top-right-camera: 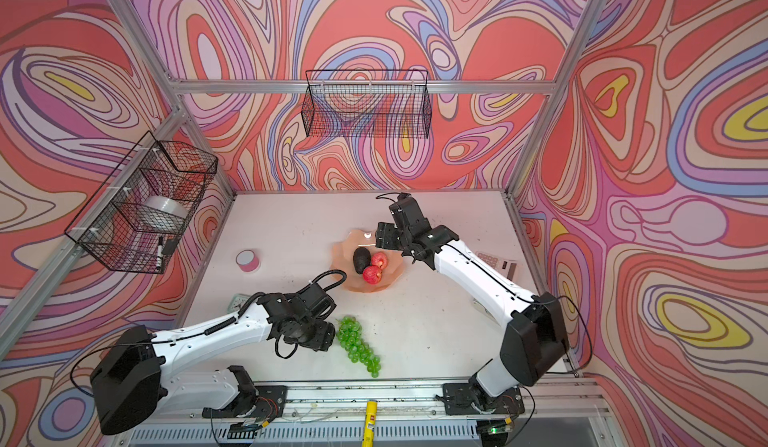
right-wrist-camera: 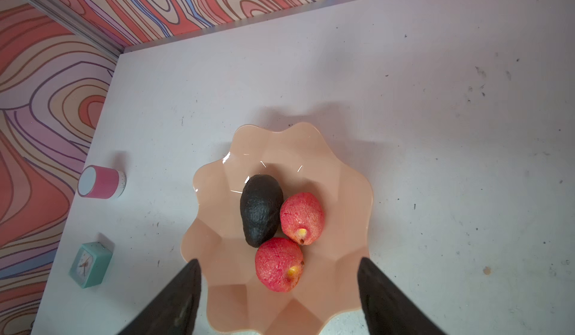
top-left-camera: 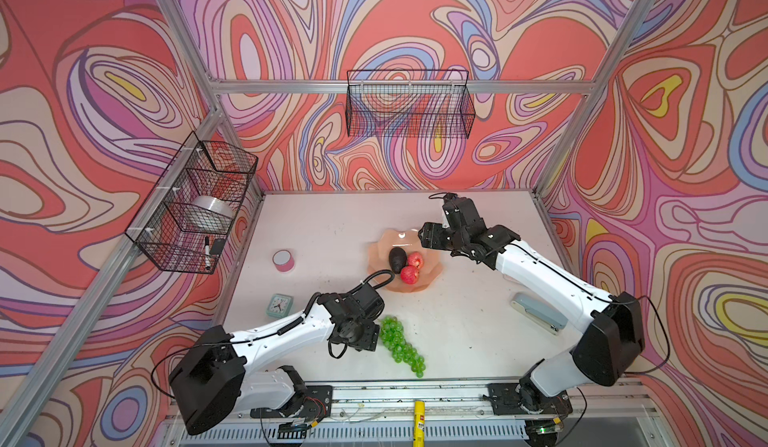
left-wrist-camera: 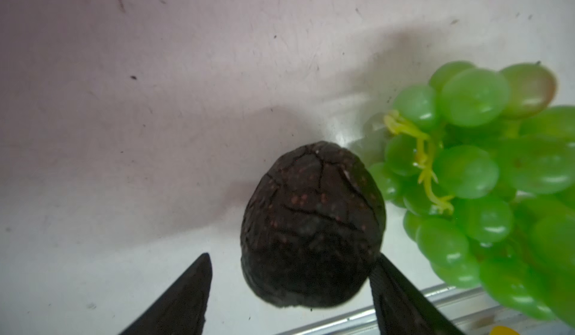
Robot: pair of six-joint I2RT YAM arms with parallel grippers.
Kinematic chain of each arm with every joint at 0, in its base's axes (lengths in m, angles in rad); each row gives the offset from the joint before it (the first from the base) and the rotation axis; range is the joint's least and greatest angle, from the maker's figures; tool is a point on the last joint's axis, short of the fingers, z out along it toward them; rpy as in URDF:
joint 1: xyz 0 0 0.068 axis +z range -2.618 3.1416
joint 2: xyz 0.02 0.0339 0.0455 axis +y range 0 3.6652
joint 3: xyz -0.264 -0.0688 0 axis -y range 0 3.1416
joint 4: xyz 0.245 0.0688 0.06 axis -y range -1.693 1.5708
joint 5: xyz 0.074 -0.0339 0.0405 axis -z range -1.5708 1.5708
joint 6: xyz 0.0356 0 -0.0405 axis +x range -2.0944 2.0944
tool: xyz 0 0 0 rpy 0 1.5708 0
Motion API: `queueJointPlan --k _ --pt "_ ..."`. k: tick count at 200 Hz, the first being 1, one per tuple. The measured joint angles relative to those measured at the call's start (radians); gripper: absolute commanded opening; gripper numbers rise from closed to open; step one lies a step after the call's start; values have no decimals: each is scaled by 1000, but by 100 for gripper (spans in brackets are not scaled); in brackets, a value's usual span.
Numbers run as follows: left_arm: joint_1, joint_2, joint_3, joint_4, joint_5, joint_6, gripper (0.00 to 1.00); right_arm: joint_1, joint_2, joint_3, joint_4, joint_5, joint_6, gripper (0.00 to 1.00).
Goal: Place and organize the fake fruits in the fruit bowl
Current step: 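Grasp the remaining avocado beside the grapes with the left gripper, then carry the avocado with the left gripper into the bowl and release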
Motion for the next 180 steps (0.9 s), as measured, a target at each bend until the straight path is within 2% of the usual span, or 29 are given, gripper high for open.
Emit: queueJointPlan --k 51,95,121,141,180 --pt "-3 42 -7 69 -3 21 55 -6 -9 -55 9 -1 16 81" --pt "-3 60 -2 77 -15 43 26 -9 -9 -61 22 -11 19 80" --pt "-4 34 -2 55 -34 42 26 -9 -9 -65 33 -18 19 80" --pt "-4 -37 8 -16 -66 40 27 -9 -9 -71 34 -20 19 80" --pt "-4 -214 164 -179 -158 45 36 -9 -9 -71 40 -24 19 80"
